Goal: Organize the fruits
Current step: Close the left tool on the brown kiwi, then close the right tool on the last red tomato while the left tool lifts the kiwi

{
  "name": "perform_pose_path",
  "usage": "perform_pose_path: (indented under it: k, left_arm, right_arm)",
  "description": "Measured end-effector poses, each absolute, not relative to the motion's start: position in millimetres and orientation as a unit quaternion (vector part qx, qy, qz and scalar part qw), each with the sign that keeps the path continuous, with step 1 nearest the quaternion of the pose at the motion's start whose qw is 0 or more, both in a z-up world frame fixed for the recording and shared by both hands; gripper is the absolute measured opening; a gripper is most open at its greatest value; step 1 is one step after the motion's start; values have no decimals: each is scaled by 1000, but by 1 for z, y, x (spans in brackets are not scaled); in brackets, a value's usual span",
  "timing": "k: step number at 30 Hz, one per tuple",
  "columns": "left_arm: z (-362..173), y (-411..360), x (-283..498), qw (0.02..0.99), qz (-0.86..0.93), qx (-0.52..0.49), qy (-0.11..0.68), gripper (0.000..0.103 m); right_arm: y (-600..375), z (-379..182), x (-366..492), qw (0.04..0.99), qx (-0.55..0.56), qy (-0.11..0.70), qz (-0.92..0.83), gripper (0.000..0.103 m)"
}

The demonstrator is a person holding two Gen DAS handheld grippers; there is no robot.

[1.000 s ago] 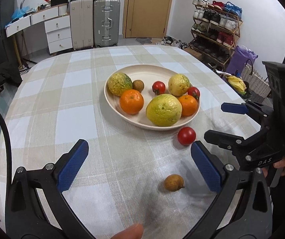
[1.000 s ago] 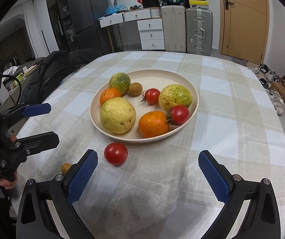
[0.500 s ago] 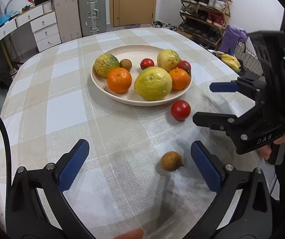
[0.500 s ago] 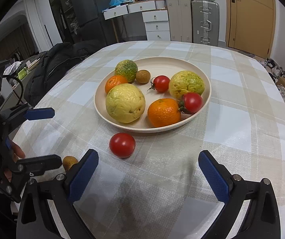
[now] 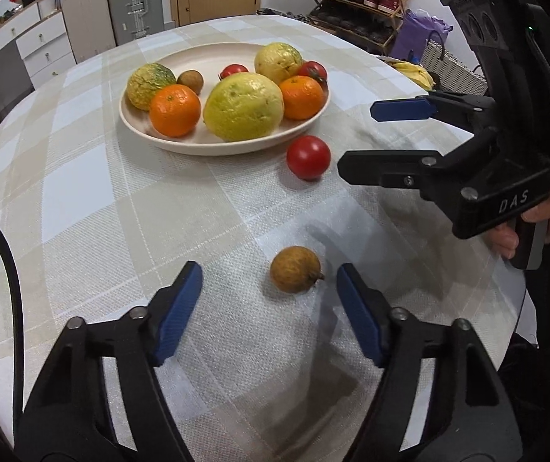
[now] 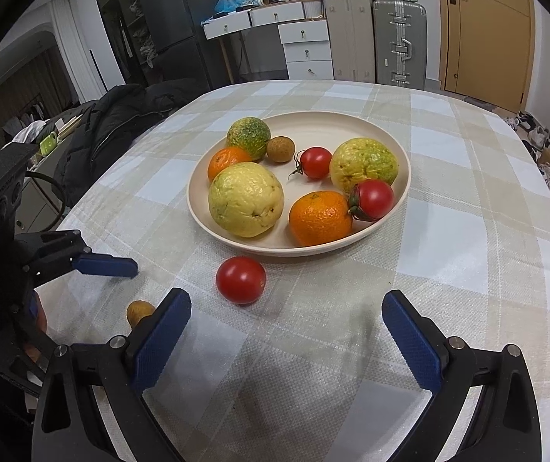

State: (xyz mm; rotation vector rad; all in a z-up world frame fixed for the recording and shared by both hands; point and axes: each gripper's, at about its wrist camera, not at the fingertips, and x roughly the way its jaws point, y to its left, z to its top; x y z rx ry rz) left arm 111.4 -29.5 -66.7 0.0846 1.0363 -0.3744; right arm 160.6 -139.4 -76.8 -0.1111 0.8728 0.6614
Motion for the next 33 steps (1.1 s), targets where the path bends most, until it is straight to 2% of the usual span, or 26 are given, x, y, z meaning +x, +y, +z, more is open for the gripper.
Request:
perform_pose_path:
  k: [1, 2, 6, 9, 10, 22, 24, 26, 33]
  left_arm:
    - [-66, -30, 110, 851, -181, 42, 491, 66]
    - [-66, -30, 109, 851, -185, 42, 491, 59]
    - [-65, -30, 107, 848, -199, 40, 489, 46]
    - [-63, -30, 106, 847, -209, 36, 487, 28]
    - [-63, -29, 105, 846, -215, 29, 487, 25]
    - [-55, -9, 111, 867, -179, -1, 466, 25]
    - [-53, -5, 113, 871, -169, -8, 462, 25]
    - [-51, 0, 115, 877, -160, -17, 454, 25]
    - [-46, 16, 119, 888, -134, -41, 439, 25]
  right_arm:
    - [-139, -77, 161, 852, -52, 415, 315, 102]
    - [-139, -77, 161, 852, -52, 415, 315, 102]
    - [-140, -77, 161, 852, -52, 416, 315, 102]
    - [-140, -77, 160, 852, -51, 415, 315, 102]
    - [-140, -77, 160, 852, -51, 415, 315, 102]
    - [-135, -81, 158, 844, -52, 422, 325, 101]
    - [-131, -82, 158, 840, -53, 425, 334, 96]
    - [-128, -83, 157, 835, -53, 428, 342, 86]
    - [-109, -87, 156, 825, -69, 430, 359, 70]
